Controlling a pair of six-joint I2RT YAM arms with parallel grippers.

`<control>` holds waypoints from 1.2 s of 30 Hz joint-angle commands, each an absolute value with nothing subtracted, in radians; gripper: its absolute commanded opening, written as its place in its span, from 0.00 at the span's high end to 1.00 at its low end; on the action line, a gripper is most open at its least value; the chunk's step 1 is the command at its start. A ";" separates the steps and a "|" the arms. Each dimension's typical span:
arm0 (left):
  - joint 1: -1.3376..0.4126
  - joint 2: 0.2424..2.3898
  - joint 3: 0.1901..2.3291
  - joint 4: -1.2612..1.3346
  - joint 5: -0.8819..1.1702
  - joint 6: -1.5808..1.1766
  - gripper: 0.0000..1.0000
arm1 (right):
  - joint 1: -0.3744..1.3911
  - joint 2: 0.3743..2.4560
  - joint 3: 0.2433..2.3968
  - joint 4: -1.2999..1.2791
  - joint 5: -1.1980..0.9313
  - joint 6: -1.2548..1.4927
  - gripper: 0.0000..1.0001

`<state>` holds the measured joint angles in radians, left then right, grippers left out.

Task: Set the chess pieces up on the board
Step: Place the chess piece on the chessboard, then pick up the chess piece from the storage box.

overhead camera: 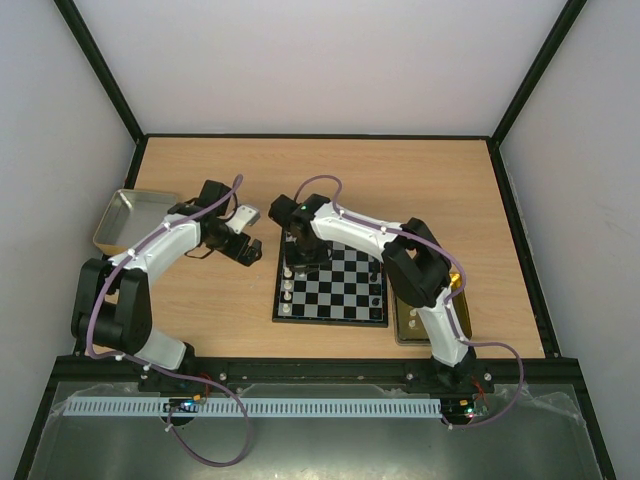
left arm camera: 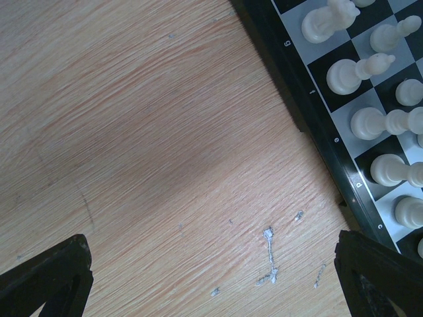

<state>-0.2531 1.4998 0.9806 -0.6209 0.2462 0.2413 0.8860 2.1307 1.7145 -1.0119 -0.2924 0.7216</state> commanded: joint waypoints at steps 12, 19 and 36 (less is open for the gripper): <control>-0.253 1.464 0.957 -0.627 0.255 0.238 0.01 | 0.892 2.140 1.778 -1.055 -0.287 0.714 0.79; -0.254 1.454 0.951 -0.630 0.255 0.239 0.01 | 0.889 1.985 1.740 -1.118 -0.268 0.737 0.75; -0.253 1.468 0.969 -0.639 0.265 0.236 0.00 | 0.551 1.246 0.921 -1.115 -0.145 0.935 0.72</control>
<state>-0.2531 1.4693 0.9627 -0.6189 0.2539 0.2413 0.5880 1.3113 1.0397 -1.1187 -0.1623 0.8886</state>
